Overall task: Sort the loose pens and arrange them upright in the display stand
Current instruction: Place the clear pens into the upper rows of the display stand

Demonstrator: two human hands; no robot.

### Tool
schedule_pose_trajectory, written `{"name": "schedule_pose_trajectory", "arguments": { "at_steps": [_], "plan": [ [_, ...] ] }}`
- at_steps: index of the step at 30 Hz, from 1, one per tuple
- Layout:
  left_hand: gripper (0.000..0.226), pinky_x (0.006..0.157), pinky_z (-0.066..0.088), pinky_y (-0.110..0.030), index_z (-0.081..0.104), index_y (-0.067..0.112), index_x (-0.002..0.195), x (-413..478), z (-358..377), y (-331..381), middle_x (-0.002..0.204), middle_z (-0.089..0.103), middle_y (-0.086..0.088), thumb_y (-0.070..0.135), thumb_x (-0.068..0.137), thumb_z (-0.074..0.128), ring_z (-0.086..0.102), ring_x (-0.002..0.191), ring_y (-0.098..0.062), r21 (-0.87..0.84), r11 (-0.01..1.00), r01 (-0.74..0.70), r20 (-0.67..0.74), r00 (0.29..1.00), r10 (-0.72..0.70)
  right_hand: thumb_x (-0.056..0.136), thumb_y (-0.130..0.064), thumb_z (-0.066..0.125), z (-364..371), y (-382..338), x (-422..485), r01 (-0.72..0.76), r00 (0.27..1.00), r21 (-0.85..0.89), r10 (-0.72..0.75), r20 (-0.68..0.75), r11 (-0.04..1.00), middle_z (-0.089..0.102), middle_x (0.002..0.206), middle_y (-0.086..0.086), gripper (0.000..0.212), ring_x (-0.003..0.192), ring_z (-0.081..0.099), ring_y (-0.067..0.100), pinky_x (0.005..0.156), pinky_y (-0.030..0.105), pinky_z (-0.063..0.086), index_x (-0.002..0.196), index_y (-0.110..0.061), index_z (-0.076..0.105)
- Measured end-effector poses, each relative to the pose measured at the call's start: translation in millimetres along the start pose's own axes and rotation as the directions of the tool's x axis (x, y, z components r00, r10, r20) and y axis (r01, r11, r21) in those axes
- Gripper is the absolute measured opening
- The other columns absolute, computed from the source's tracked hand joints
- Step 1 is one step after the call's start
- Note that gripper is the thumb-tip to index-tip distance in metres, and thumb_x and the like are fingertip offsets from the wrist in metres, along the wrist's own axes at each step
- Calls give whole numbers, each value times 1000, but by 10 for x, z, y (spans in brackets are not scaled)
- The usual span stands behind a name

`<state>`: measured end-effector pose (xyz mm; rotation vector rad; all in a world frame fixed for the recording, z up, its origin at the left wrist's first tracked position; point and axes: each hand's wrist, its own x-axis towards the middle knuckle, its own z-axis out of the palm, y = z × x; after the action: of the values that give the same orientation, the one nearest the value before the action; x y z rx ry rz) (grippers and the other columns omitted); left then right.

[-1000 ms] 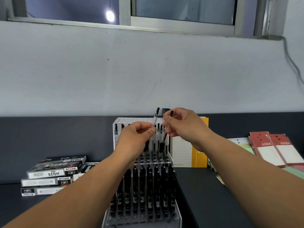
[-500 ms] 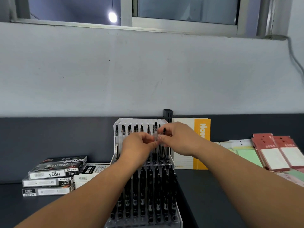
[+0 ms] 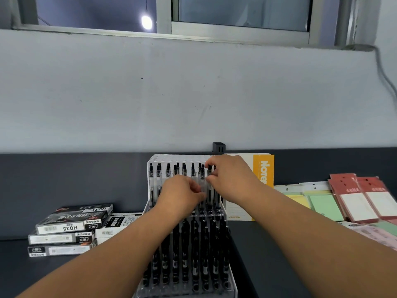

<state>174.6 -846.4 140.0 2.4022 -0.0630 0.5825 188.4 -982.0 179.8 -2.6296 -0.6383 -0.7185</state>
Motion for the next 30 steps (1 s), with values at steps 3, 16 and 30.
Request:
{"name": "schedule_pose_trajectory", "arguments": {
  "at_steps": [3, 16, 30],
  "plan": [
    [9, 60, 40, -13, 72, 19, 85, 8, 12, 3, 69, 59, 15, 28, 84, 72, 53, 64, 4, 18, 1000, -7, -4, 1000, 7, 86, -7, 59, -12, -39, 81, -17, 999, -98, 20, 28, 995, 70, 103, 5, 23, 93, 65, 21, 82, 32, 54, 105, -14, 70],
    [7, 61, 41, -13, 73, 20, 83, -4, 53, -2, 75, 67, 9, 27, 84, 71, 60, 68, -1, 14, 1000, -23, -30, 999, 24, 87, -15, 55, 186, -24, -113, -88, 992, 67, 93, -86, 994, 65, 79, 5, 37, 76, 62, 21, 60, 31, 45, 123, -19, 48],
    [23, 66, 48, -18, 71, 22, 82, -286, -269, -21, 76, 69, 9, 45, 82, 70, 65, 73, -6, 194, 981, 11, -83, 997, 5, 92, -46, 50, -82, -174, -282, 11, 991, -80, -21, -131, 997, 62, 108, -8, 44, 98, 60, 16, 73, 31, 46, 132, -31, 41]
  ]
}}
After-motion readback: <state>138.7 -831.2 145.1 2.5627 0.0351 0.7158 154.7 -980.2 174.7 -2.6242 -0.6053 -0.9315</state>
